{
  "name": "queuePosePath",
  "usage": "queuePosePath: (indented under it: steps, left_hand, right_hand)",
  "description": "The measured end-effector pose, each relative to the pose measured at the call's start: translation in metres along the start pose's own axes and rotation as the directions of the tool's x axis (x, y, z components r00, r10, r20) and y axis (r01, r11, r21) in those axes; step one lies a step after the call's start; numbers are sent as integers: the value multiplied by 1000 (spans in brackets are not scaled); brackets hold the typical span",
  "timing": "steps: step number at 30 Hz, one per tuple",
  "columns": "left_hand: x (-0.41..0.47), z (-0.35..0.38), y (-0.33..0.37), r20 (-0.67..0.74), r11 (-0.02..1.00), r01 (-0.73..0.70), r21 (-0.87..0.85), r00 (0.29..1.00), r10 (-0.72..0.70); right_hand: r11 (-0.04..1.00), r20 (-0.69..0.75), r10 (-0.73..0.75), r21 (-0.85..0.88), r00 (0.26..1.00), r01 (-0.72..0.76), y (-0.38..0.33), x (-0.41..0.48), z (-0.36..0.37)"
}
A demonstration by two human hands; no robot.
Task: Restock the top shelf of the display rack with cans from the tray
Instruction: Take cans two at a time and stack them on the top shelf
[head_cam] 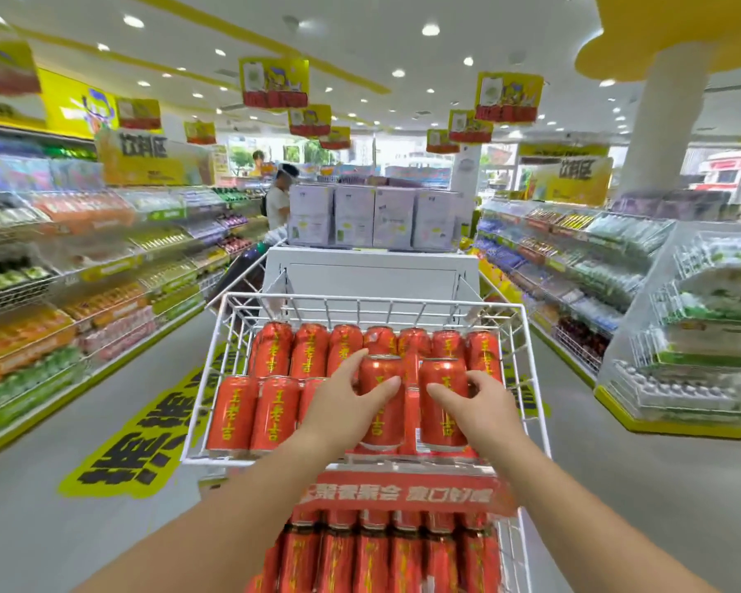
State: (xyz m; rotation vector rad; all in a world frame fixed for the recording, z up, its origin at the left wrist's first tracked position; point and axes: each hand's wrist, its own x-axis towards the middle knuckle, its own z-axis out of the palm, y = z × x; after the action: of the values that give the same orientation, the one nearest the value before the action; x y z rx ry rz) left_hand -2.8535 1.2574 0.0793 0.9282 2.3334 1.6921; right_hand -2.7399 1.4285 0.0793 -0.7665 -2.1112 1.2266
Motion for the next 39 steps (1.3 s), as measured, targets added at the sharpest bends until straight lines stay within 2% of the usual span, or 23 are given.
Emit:
queuePosePath:
  steps: [2, 9, 13, 15, 17, 19, 24, 29, 33, 39]
  left_hand:
    - [2, 14, 1, 6, 998, -17, 61, 1000, 16]
    - [17, 36, -6, 17, 958, 56, 281, 998, -64]
    - [27, 46, -7, 81, 895, 2, 446, 996, -42]
    - [29, 50, -8, 98, 833, -39, 552, 995, -18]
    - [31, 51, -11, 105, 687, -122, 717, 992, 67]
    - [34, 50, -13, 108, 568, -169, 805, 984, 140]
    - [47, 46, -18, 120, 488, -156, 859, 987, 104]
    - [53, 44, -23, 172, 446, -176, 878, 984, 50]
    - [59, 48, -29, 202, 441, -188, 878, 979, 16]
    - [61, 51, -33, 216, 489, -209, 847, 975, 43]
  right_hand:
    - [998, -5, 13, -53, 1000, -13, 14, 9, -4]
    - [993, 68, 94, -78, 993, -89, 42, 33, -10]
    - [989, 108, 123, -92, 987, -113, 53, 41, -4]
    - [990, 138, 128, -80, 982, -118, 56, 43, -2]
    - [991, 162, 126, -75, 979, -115, 58, 45, 0]
    - [990, 171, 132, -80, 976, -119, 63, 48, 2]
    - [995, 192, 90, -65, 977, -79, 69, 52, 9]
    - [994, 125, 30, -103, 992, -17, 74, 47, 15]
    - [989, 90, 37, -146, 995, -23, 77, 49, 15]
    - [982, 99, 43, -189, 994, -23, 73, 48, 15]
